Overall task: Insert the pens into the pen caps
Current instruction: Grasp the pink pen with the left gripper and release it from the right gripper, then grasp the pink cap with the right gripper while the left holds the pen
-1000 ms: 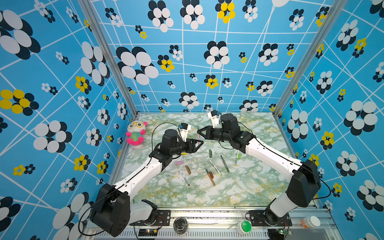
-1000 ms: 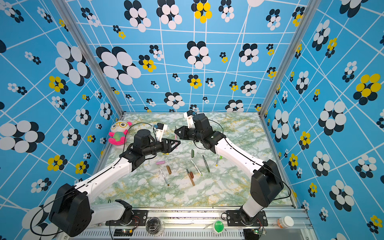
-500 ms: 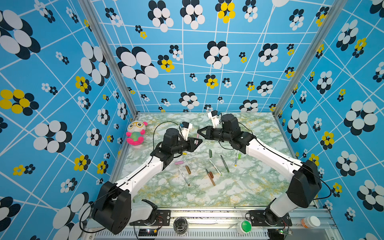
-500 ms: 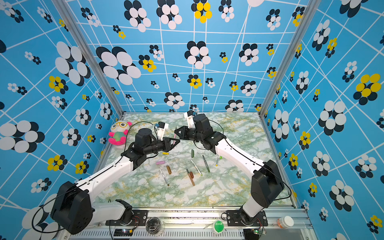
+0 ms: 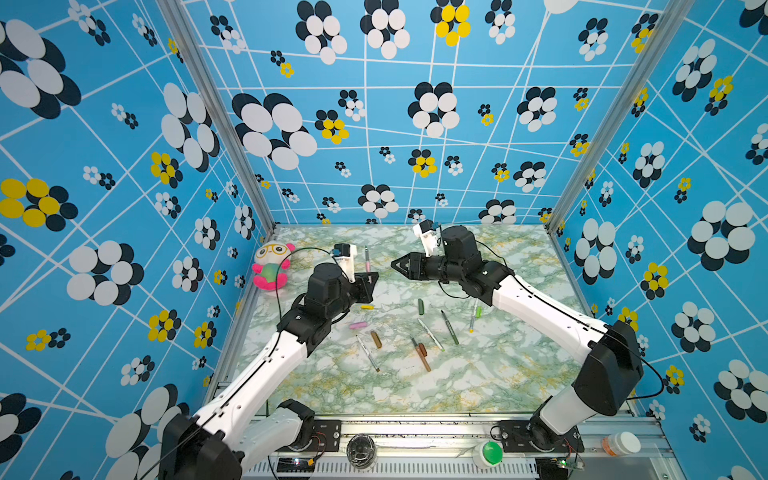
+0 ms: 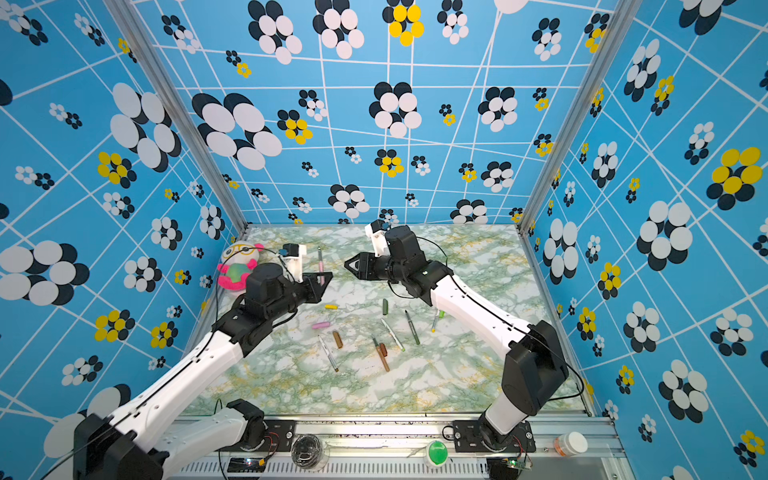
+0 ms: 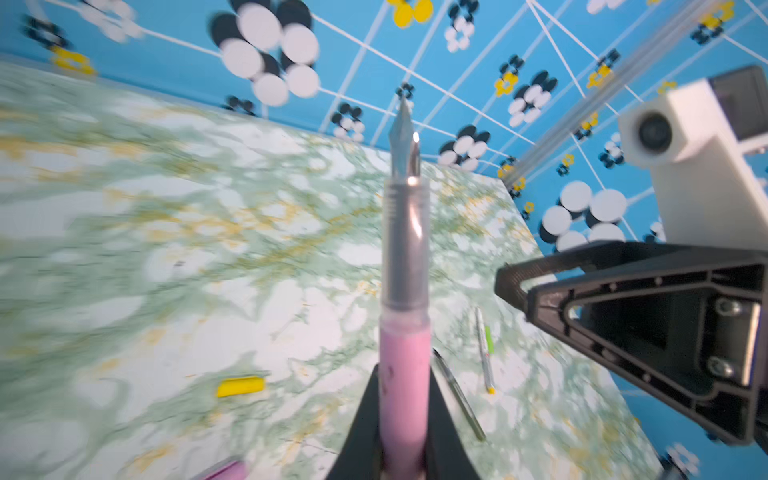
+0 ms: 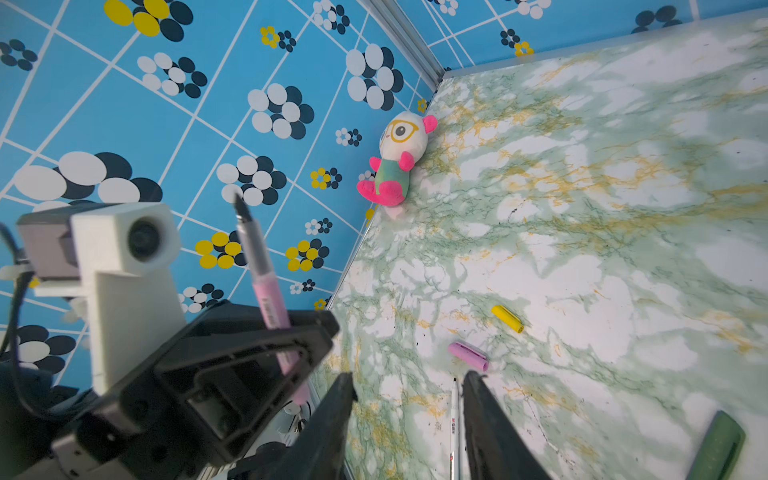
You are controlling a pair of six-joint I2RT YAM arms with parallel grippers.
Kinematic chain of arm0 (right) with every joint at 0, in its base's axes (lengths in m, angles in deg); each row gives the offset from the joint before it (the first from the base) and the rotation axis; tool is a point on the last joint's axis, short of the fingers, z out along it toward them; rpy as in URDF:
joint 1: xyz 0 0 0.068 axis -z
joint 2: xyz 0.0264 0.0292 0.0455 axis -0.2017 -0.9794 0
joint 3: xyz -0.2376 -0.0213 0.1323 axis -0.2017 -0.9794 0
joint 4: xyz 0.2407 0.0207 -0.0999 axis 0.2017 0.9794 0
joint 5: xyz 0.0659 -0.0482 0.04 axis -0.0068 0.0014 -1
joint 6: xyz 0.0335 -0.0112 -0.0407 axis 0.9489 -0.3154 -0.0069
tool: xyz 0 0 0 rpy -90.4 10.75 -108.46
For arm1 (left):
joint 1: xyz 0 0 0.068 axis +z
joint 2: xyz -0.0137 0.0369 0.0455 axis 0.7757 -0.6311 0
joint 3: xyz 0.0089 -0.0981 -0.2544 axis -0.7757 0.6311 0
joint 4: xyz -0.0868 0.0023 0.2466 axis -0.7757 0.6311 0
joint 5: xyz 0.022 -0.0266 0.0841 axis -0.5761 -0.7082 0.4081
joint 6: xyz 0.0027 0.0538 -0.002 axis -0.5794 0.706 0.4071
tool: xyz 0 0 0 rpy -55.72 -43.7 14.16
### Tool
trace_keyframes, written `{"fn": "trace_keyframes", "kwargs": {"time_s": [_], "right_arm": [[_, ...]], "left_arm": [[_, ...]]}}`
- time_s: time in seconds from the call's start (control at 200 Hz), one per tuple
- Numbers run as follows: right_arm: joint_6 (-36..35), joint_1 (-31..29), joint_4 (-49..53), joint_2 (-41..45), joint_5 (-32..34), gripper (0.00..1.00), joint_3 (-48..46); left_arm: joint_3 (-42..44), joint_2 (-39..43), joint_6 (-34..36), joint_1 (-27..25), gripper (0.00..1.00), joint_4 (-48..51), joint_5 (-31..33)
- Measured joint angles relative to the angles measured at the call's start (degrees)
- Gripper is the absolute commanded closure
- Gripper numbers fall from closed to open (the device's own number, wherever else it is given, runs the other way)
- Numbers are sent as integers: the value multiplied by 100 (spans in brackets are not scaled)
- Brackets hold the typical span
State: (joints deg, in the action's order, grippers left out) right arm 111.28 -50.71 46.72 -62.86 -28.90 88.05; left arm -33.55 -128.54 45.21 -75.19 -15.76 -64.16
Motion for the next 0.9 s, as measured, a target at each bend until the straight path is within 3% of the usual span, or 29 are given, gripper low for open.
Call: {"fn": "trace_keyframes", "kwargs": {"time_s": [0.18, 0.335, 0.615, 0.9], "right_arm": [[-1154, -258, 1141, -822, 87, 47, 931], [-2435, -682, 2157, -2015, 313, 46, 2017], [-3860, -1346, 3191, -3626, 883, 48, 3224], [-4347, -1637, 3628, -4614, 1305, 49, 4304]], "left_arm": [[332, 1436, 101, 63, 100, 774, 1902], [544, 2267, 214, 68, 100, 1246, 2828], [695, 2675, 214, 68, 100, 1757, 3287], [776, 2702, 197, 68, 100, 1862, 3329]]}}
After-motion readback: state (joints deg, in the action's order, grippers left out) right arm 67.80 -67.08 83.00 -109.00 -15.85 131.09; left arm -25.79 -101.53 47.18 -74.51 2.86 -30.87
